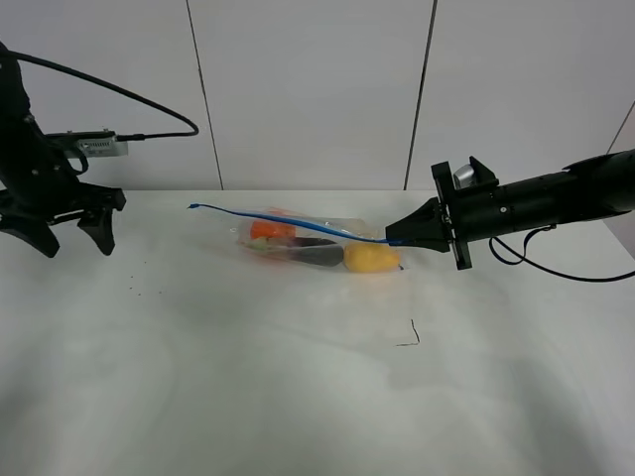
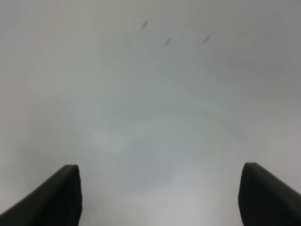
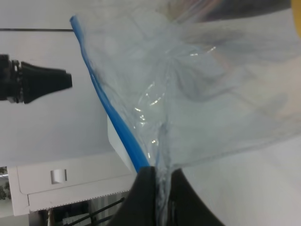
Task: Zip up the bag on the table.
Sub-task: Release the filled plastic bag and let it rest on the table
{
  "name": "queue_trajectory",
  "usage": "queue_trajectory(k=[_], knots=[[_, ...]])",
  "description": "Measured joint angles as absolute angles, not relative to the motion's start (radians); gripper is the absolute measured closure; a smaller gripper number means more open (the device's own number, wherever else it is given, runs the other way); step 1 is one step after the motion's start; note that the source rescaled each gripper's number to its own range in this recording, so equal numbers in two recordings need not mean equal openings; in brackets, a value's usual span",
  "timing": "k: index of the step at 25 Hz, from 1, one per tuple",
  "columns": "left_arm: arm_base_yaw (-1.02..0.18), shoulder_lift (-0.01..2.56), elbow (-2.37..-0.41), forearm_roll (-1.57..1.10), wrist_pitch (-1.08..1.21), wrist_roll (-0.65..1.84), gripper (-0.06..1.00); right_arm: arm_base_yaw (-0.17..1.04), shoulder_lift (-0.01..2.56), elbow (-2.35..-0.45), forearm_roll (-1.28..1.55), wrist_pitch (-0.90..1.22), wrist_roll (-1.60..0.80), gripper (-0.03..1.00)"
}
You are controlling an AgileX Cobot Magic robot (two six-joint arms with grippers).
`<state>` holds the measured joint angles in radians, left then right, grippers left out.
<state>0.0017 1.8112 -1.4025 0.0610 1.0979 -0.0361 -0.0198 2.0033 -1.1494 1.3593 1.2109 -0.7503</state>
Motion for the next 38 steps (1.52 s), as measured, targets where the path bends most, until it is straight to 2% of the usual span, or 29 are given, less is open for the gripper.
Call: queue_trajectory(k=[12, 18, 31, 38], knots=[[0.002, 1.807, -1.403, 0.087, 1.185, -0.041, 0.04, -0.020, 2.003, -1.149, 1.359, 1.211, -0.750, 0.97], [0.002, 1.704, -1.300, 0.088, 1.185, -0.041, 0.04, -0.020, 2.003, -1.149, 1.359, 1.211, -0.750, 0.97], [0.002, 1.091, -0.828, 0.085, 1.182, -0.041, 0.04, -0.020, 2.003, -1.149, 1.359, 1.210, -0.750, 0.97], [0.002, 0.719, -0.657, 0.084, 1.067, -0.040, 0.04, -0.020, 2.003, -1.149, 1.359, 1.210, -0.750, 0.97]])
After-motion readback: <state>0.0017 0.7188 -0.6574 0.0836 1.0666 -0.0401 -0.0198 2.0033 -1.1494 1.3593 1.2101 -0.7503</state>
